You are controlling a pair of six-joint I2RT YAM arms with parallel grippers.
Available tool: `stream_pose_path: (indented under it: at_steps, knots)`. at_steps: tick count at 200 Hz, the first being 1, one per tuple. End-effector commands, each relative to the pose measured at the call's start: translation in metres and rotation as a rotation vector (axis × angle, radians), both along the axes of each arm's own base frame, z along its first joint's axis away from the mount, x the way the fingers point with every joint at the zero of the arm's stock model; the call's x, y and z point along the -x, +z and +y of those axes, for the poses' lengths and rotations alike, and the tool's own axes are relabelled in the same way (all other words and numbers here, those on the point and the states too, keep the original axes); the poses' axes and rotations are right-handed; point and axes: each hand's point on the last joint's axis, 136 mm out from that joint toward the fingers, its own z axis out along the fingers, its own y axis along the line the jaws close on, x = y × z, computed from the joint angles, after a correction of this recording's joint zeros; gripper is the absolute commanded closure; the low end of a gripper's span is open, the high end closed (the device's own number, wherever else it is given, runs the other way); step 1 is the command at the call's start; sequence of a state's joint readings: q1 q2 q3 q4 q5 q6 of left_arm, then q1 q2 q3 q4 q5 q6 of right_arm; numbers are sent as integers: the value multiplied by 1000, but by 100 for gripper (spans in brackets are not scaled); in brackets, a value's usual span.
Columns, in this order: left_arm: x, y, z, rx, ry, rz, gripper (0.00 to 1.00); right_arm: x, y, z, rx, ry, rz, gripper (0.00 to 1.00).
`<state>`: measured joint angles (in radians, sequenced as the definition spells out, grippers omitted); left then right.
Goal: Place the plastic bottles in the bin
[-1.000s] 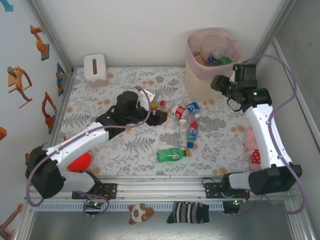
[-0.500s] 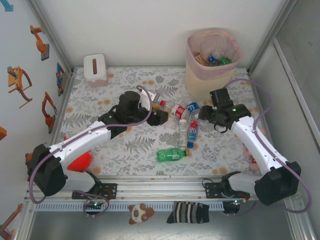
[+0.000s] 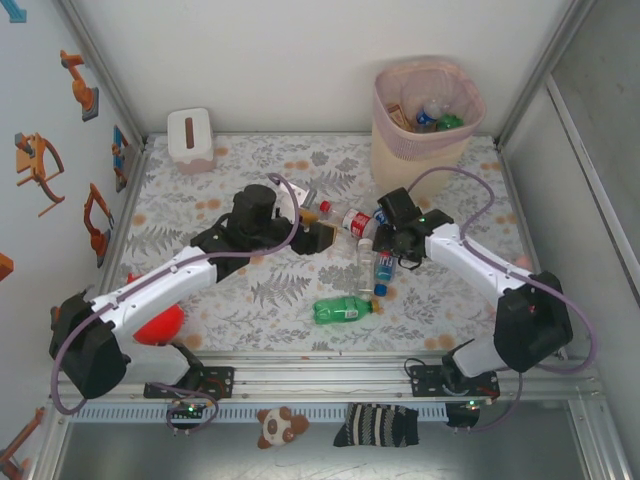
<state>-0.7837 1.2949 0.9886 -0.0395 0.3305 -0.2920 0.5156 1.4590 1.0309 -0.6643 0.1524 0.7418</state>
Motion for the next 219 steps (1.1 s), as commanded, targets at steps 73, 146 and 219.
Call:
stream_pose_path:
  at_steps: [73,146,219]
  knots:
    - [10,1,12,-2,0,-20,30,1,-48,3,17,-31,75,35]
    - [14,2,23,-11,27,-27,30,10,-66,-1,44,-27,122,35]
    - [15,-1,25,-8,33,-19,30,17,-71,-5,50,-21,133,41]
